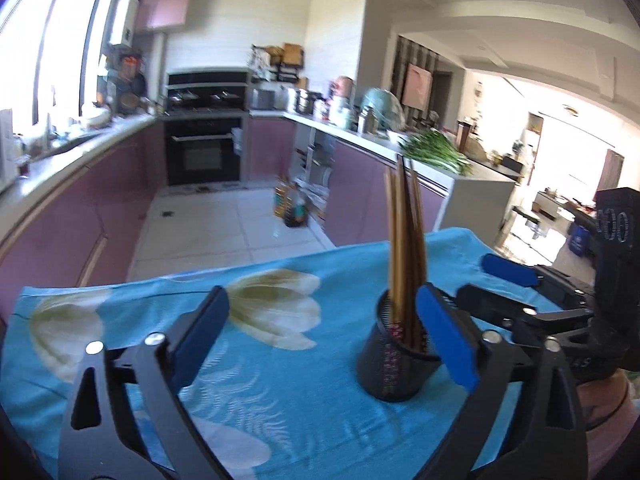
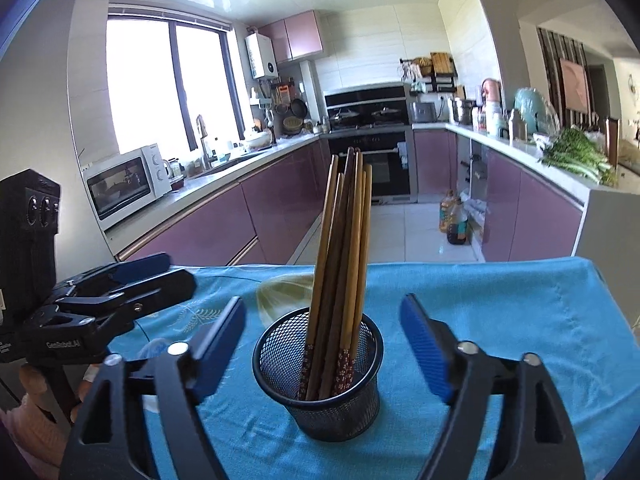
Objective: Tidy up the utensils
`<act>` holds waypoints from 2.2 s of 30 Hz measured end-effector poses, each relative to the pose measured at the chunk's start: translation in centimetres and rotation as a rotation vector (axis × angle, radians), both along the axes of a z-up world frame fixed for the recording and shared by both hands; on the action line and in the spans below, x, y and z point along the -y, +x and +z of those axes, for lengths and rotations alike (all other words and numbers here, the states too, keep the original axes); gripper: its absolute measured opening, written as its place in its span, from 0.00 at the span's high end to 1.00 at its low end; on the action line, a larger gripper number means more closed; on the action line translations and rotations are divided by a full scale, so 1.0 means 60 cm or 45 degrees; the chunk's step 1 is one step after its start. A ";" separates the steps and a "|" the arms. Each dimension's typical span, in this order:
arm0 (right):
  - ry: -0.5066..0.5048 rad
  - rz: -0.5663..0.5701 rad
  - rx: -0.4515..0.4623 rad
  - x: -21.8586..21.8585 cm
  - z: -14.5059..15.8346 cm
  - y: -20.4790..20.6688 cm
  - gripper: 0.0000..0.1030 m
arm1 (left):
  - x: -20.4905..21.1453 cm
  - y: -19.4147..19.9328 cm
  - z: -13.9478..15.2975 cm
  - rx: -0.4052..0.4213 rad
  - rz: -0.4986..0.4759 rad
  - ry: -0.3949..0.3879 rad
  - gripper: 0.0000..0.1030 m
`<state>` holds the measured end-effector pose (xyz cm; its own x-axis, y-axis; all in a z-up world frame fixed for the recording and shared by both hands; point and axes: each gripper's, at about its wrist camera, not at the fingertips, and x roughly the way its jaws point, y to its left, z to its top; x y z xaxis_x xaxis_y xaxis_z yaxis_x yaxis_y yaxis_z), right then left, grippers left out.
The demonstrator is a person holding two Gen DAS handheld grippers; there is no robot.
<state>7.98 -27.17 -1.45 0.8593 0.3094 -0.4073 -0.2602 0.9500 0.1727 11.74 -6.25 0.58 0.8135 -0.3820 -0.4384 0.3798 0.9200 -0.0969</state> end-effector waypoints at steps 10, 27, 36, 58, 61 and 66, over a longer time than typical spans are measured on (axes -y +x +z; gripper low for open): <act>-0.078 -0.056 0.147 -0.032 -0.005 -0.047 0.07 | -0.060 -0.076 -0.002 0.127 0.255 0.043 0.06; -0.071 -0.114 0.223 -0.044 -0.003 -0.073 0.07 | -0.106 -0.153 0.011 0.269 0.479 0.058 0.06; -0.072 -0.131 0.246 -0.046 -0.001 -0.080 0.07 | -0.112 -0.167 0.009 0.281 0.499 0.047 0.06; -0.072 -0.139 0.251 -0.046 0.000 -0.085 0.07 | -0.115 -0.177 0.011 0.290 0.497 0.040 0.06; -0.072 -0.139 0.251 -0.046 0.000 -0.086 0.07 | -0.115 -0.178 0.011 0.291 0.496 0.040 0.06; -0.068 -0.139 0.251 -0.047 0.000 -0.085 0.07 | -0.115 -0.178 0.011 0.292 0.498 0.044 0.06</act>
<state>2.86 -24.35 -1.42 0.9510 0.1930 -0.2415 -0.1794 0.9807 0.0770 1.07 0.67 1.22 0.9714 -0.0150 -0.2371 0.0111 0.9998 -0.0176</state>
